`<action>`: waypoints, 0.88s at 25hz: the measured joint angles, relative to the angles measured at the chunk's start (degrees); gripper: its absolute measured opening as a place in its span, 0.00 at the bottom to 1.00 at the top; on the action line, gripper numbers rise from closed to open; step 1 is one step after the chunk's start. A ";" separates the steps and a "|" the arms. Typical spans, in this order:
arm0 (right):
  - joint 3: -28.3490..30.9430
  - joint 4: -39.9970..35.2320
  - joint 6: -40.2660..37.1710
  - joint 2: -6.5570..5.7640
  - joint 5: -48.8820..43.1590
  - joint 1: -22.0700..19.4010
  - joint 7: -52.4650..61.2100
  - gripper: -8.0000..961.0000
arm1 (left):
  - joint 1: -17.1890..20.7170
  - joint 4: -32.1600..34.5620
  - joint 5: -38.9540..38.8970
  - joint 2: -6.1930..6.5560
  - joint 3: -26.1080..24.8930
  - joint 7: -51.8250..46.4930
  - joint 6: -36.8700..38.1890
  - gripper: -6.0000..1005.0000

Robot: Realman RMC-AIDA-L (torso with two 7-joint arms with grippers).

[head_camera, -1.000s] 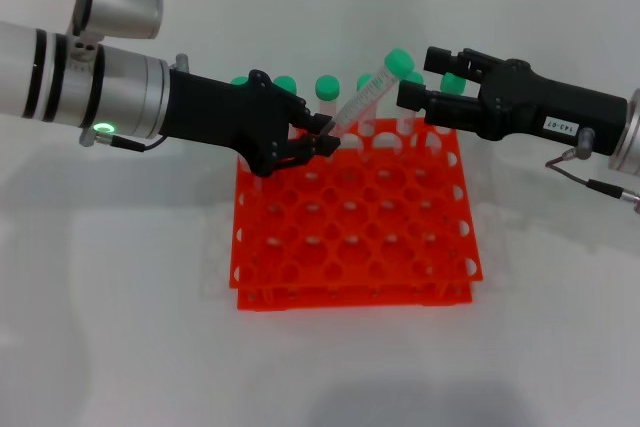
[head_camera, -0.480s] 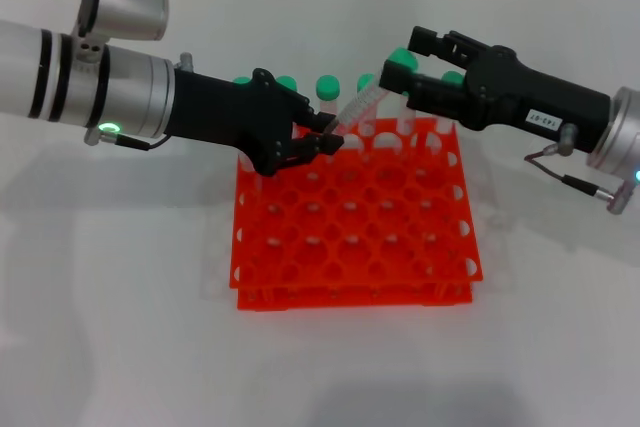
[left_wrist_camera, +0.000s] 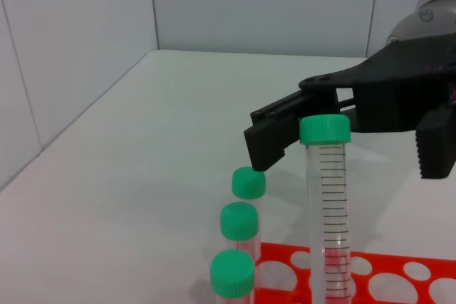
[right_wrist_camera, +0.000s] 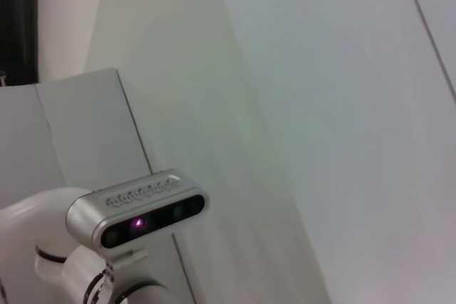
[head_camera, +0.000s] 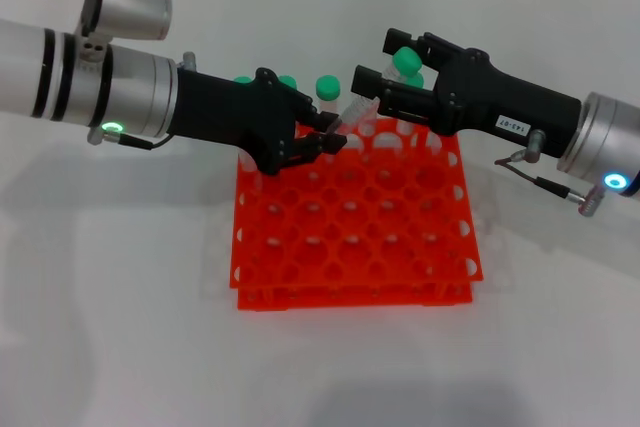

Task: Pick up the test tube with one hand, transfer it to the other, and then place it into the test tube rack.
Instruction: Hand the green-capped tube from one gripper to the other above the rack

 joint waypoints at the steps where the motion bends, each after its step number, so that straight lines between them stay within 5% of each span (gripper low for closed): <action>1: -0.30 0.00 -0.04 0.00 0.63 -0.13 -0.31 0.89 | -0.05 0.00 0.00 0.00 0.00 0.00 0.00 0.19; 22: -2.21 0.06 0.26 0.00 4.46 -1.19 -2.30 0.88 | -0.17 0.02 0.01 0.05 0.00 0.09 -0.70 0.19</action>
